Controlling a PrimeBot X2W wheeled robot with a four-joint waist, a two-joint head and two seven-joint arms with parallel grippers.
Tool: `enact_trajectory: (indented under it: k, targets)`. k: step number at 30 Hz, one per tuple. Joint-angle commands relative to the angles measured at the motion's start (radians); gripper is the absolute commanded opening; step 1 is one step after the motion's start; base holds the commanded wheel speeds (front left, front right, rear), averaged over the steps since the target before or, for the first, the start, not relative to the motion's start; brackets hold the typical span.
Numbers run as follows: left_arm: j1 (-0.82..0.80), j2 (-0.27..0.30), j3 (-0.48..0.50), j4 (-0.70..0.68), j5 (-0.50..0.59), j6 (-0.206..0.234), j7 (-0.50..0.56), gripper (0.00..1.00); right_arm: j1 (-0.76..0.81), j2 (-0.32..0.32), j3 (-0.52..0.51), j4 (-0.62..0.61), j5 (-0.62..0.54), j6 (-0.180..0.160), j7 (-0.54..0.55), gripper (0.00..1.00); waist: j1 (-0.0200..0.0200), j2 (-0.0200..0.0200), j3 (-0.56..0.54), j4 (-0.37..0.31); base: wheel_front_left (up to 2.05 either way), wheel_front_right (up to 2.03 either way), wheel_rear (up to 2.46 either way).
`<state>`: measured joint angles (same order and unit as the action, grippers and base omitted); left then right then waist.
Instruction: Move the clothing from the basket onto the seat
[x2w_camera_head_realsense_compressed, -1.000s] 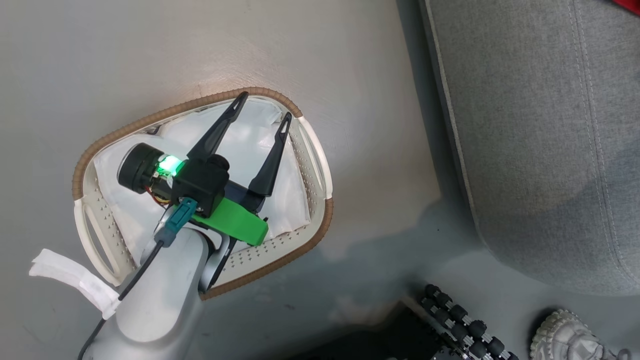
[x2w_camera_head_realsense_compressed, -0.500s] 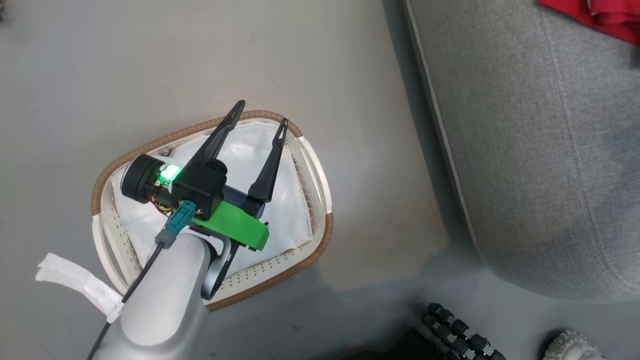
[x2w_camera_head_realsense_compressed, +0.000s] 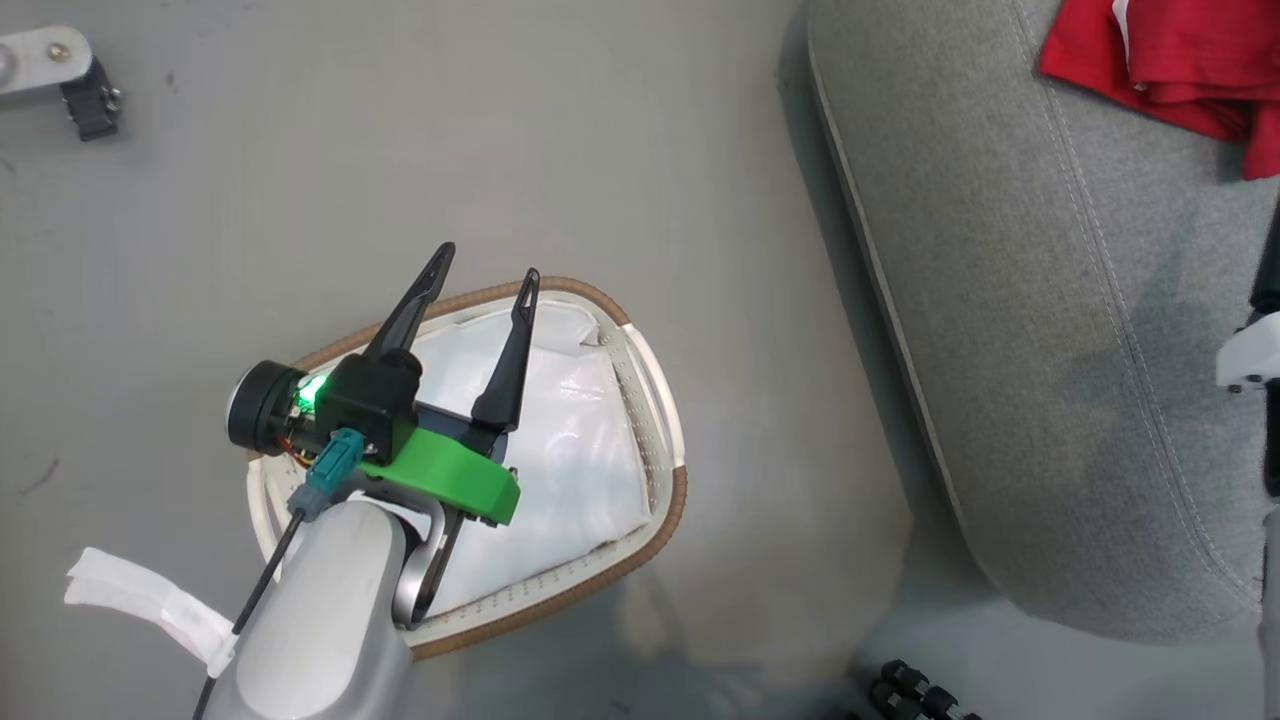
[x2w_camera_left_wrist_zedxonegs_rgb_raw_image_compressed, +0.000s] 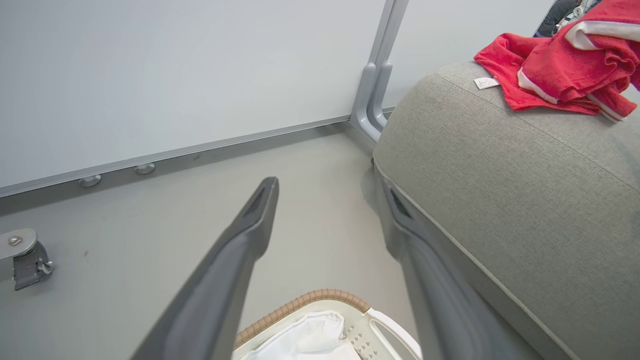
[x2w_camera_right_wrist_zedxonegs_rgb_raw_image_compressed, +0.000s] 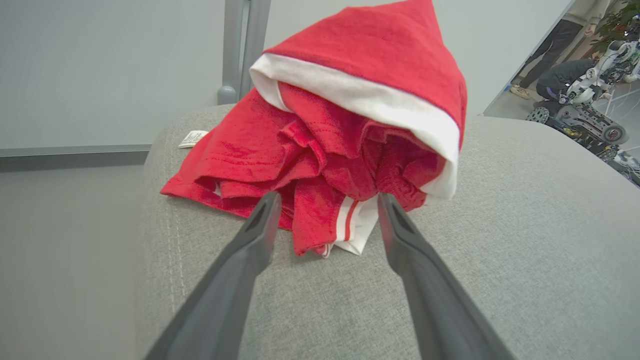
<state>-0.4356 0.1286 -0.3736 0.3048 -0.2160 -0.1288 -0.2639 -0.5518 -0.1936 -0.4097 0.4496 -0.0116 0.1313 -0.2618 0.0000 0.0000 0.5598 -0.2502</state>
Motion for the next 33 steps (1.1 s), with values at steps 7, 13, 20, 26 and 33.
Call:
enact_trajectory:
  k: [7, 13, 20, 26, 33]
  targets:
    - [0.054, -0.024, 0.071, 0.009, 0.017, -0.002, -0.001, 1.0, 0.039, 0.035, 0.112, -0.048, 0.047, -0.001, -0.005, 1.0, 0.0, 0.0, -0.083, 0.074, 0.0, 0.0, 0.0]
    - [0.089, -0.043, 0.158, 0.012, 0.03, -0.002, -0.001, 1.0, 0.059, 0.061, 0.191, -0.076, 0.07, -0.001, -0.005, 1.0, 0.0, 0.0, -0.13, 0.119, 0.0, 0.0, 0.0]
    - [0.132, -0.064, 0.247, 0.006, 0.05, -0.002, -0.001, 1.0, 0.091, 0.087, 0.264, -0.086, 0.085, -0.001, -0.005, 1.0, 0.0, 0.0, -0.188, 0.166, 0.0, 0.0, 0.0]
    - [0.174, -0.072, 0.302, 0.007, 0.065, -0.002, -0.001, 1.0, 0.133, 0.103, 0.302, -0.082, 0.096, -0.001, -0.005, 1.0, 0.0, 0.0, -0.235, 0.196, 0.0, 0.0, 0.0]
    - [0.219, -0.077, 0.333, 0.024, 0.062, -0.002, -0.001, 1.0, 0.189, 0.116, 0.313, -0.085, 0.101, -0.001, -0.005, 1.0, 0.0, 0.0, -0.284, 0.216, 0.0, 0.0, 0.0]
